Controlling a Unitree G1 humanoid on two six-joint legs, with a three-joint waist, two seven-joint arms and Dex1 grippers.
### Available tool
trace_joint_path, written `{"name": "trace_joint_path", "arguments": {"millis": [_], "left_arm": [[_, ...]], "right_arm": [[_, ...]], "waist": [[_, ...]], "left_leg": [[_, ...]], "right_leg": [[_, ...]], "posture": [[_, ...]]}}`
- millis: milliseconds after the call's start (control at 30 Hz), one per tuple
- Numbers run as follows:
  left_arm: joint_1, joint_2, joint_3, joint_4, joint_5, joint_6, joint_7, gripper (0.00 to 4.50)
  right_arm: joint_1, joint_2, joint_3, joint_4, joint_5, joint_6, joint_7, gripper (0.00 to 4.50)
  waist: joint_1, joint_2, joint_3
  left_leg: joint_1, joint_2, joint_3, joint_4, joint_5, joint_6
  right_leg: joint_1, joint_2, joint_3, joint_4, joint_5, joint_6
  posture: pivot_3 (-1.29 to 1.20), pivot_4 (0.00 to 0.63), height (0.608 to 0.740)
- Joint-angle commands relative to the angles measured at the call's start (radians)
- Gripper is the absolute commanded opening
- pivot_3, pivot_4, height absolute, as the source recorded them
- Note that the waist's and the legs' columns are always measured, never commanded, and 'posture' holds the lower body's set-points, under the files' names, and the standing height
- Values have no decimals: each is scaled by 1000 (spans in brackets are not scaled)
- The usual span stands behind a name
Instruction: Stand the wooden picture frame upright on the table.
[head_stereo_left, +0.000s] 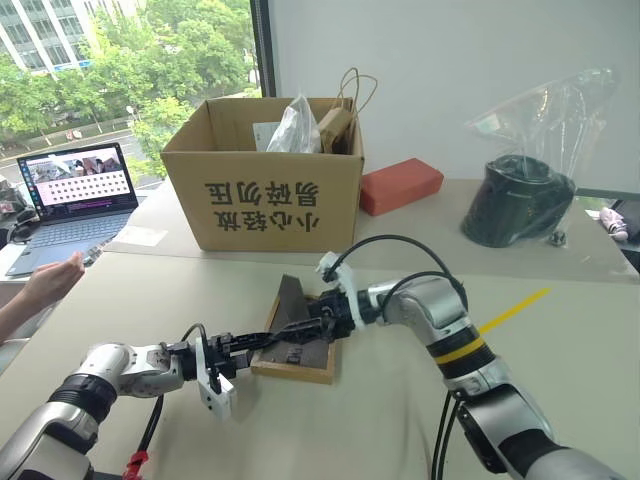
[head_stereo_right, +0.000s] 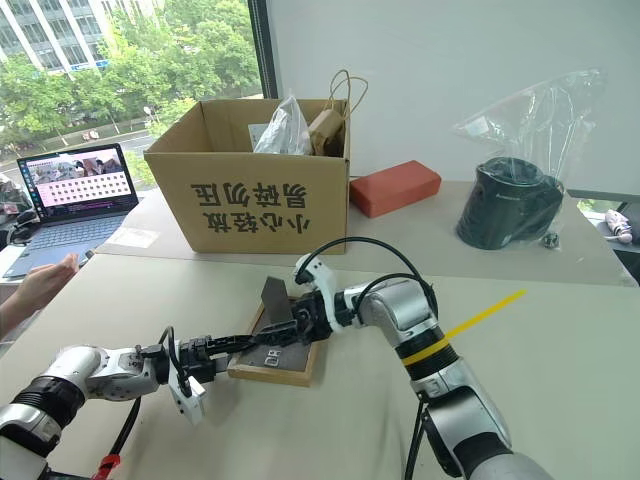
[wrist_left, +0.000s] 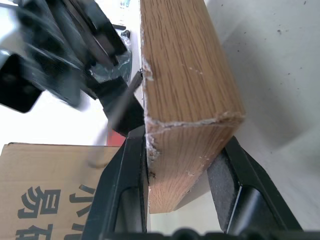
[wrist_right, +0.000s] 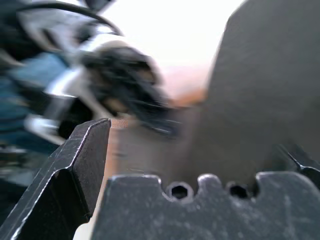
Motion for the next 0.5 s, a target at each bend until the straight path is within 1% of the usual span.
{"name": "trace_joint_path", "arguments": {"millis": [33, 233, 367, 500], "left_arm": [[35, -10, -78, 24, 34, 11, -69, 1225], [34, -11, -84, 23, 20, 15, -80, 1225], [33, -12, -85, 30, 9, 18, -87, 1225], [31, -12, -86, 31, 5, 22, -87, 1225]], "right_arm": [[-6, -7, -67, -94, 46, -11, -8, 4474], [24, -80, -92, -135, 12, -82, -24, 4474], [79, -163, -95, -214, 11, -132, 0, 4474], [143, -263, -165, -249, -14, -185, -26, 4474]], "waist": [[0, 0, 0], [0, 1, 0], [1, 0, 0], [3, 0, 0]], "left_leg": [[-1, 0, 0, 0, 0, 0], [-1, 0, 0, 0, 0, 0], [-1, 0, 0, 0, 0, 0], [-1, 0, 0, 0, 0, 0]], "right_leg": [[0, 0, 0, 0, 0, 0], [-1, 0, 0, 0, 0, 0], [-1, 0, 0, -1, 0, 0], [0, 0, 0, 0, 0, 0]], "posture": [[0, 150, 740], [0, 150, 740], [0, 150, 740], [0, 150, 740]]}}
